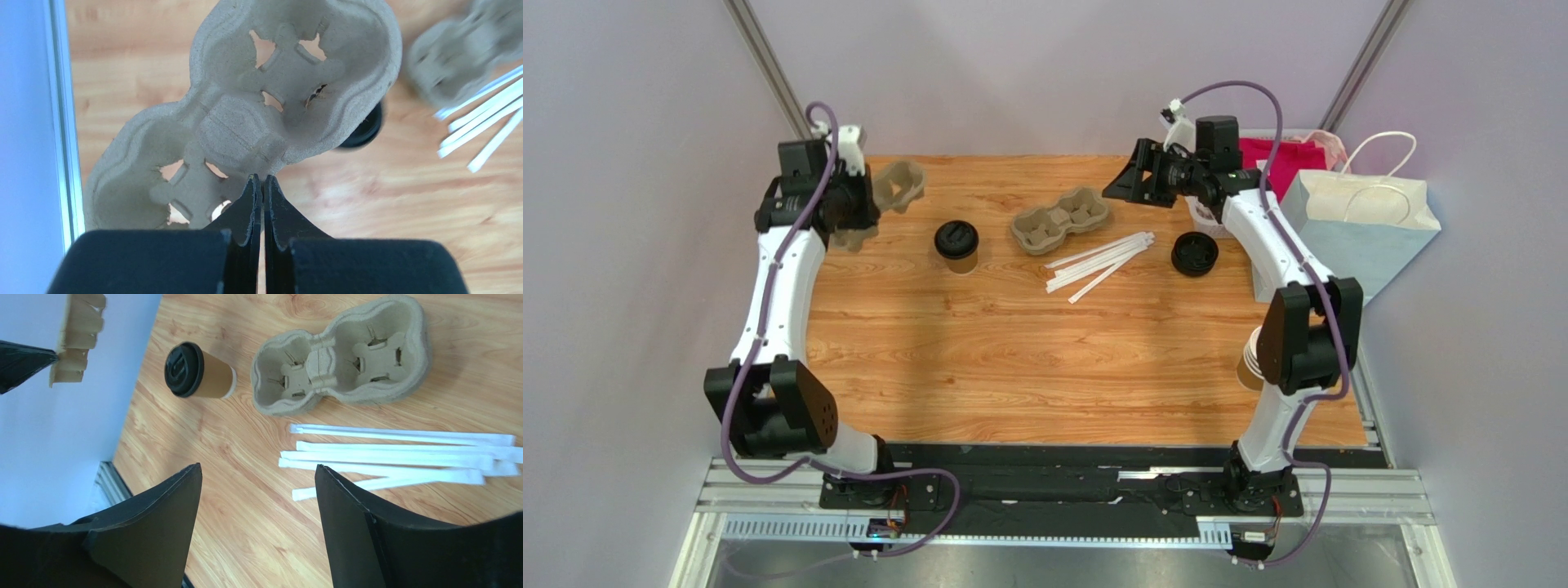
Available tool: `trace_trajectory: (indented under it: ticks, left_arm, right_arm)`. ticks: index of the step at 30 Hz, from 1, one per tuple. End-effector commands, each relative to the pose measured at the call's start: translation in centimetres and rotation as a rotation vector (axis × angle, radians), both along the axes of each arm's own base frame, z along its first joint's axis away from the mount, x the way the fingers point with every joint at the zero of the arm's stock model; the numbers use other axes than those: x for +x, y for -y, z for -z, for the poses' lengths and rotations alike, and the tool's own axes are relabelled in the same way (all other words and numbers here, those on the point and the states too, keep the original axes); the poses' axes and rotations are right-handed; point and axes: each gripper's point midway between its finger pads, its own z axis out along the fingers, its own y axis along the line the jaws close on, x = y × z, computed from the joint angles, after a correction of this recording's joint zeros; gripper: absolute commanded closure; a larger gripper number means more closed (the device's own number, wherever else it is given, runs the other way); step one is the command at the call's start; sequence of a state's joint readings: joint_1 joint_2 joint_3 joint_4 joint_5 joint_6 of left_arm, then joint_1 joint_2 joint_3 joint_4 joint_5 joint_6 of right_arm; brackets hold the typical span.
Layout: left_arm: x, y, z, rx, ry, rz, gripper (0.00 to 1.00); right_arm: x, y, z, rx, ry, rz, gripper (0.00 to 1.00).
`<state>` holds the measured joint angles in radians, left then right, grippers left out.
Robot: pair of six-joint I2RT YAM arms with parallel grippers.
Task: Pack the takeout coffee
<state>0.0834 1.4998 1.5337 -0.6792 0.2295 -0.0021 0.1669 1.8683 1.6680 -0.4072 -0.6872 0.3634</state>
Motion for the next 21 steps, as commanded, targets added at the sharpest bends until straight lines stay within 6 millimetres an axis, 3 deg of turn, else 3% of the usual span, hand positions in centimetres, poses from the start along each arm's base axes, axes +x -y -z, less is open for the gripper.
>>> trace_trajectory:
  ticks: [1,2,4,5,12,13,15,17,18,21]
  left_arm:
    - [-3.2,-2.7,4.7,0.065,-0.056,0.033,1.0]
    - [-4.2,-2.8,6.6,0.065,-0.095,0.039,1.0]
    - [-4.2,-3.3,8.0,0.092,-0.088,0.041,1.0]
    - [-4.9,-3.5,9.8,0.109,-0.116,0.042,1.0]
    - [-5.1,-4.4,14.7,0.143,-0.178,0.026,1.0]
    - [-5.4,-4.6,15.3,0.156,-0.199,0.027,1.0]
    - [-5.8,-4.7,16.3,0.166,-0.234,0.046,0.99]
    - [-6.2,-4.6,16.8,0.16,-0.248,0.062,0.88]
    - [-6.5,-4.4,16.7,0.15,-0.253,0.069,0.85]
    - [-7.2,-3.4,16.2,0.11,-0.253,0.102,0.67]
  right_arm:
    - [-3.5,2.4,-4.5,-0.171,0.173,-0.055,0.28]
    - [-3.8,3.2,-4.9,-0.208,0.202,-0.051,0.28]
    - [-4.9,4.5,-6.0,-0.241,0.213,-0.029,0.27]
    - [-5.1,5.2,-6.0,-0.258,0.211,-0.012,0.27]
    - [-7.7,10.2,-7.4,-0.278,0.189,0.076,0.26]
    - [-8.4,10.2,-8.1,-0.293,0.224,0.054,0.25]
    - [-8.9,12.8,-9.3,-0.341,0.25,0.083,0.18]
    - [-9.9,13.9,-10.4,-0.369,0.259,0.089,0.15]
    - [-10.0,15.1,-12.4,-0.393,0.312,0.111,0.11]
    - [-11.0,17.7,-14.7,-0.423,0.322,0.161,0.06]
